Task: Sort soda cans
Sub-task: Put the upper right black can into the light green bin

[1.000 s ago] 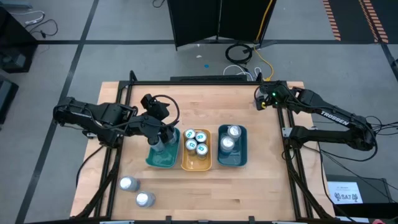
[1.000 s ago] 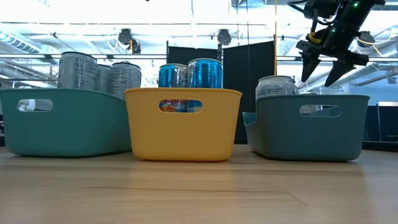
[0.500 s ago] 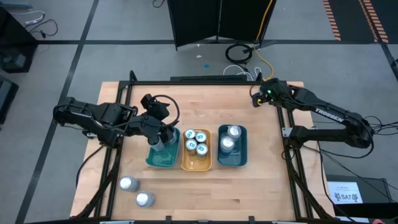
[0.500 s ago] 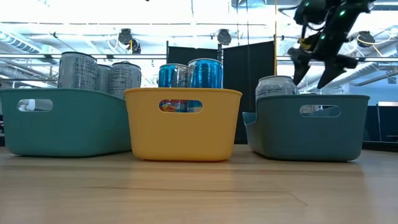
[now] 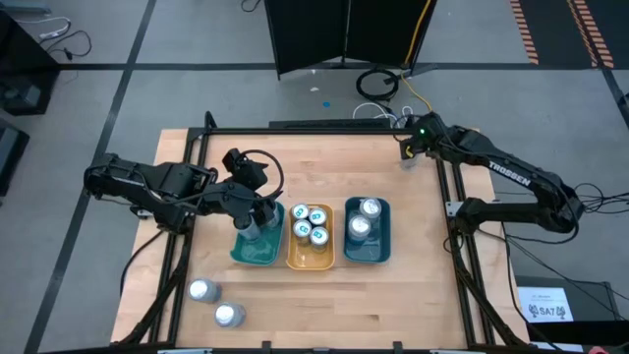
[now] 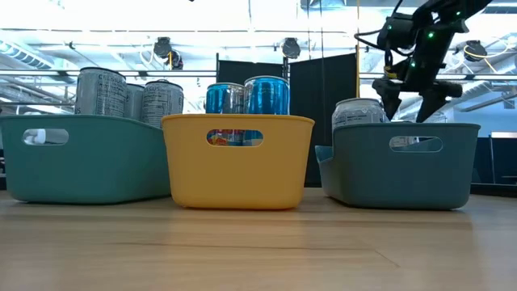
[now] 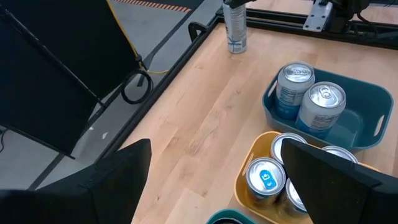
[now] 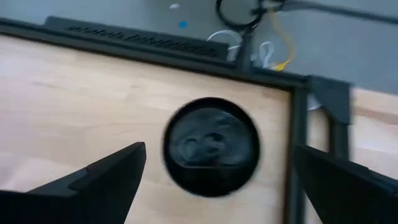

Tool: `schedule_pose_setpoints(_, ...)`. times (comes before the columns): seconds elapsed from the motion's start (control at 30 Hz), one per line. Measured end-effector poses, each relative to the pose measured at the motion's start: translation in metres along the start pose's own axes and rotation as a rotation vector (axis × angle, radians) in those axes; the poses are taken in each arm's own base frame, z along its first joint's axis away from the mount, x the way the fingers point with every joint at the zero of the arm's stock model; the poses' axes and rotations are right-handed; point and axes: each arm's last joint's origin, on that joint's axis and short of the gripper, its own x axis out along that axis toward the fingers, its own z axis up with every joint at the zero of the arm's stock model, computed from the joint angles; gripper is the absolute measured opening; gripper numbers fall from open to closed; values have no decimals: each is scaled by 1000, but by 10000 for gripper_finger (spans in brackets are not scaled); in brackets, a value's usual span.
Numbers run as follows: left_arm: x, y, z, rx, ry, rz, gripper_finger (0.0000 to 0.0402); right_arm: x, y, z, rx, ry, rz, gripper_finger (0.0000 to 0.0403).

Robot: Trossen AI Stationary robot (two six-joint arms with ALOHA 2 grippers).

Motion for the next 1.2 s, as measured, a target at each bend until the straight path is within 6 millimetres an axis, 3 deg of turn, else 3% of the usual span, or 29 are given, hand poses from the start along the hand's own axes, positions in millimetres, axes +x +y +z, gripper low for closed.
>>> schedule_pose_setpoints(0.43,0,0,0,4,1,0,369,28,-3,7,-14,108,24,379)
schedule_pose_setpoints(0.57,0,0,0,4,1,1,369,37,-1,8,-31,143,33,345)
schedule_pose_setpoints(0.73,0,0,0,4,1,1,369,40,0,7,-39,150,30,275)
schedule_pose_setpoints(0.83,0,0,0,4,1,0,369,38,0,8,-44,144,34,237)
schedule_pose_setpoints(1.03,0,0,0,4,0,0,369,24,-3,5,-49,119,52,237)
schedule_pose_setpoints(1.2,0,0,0,2,-2,-1,369,-7,-10,0,-20,55,112,237)
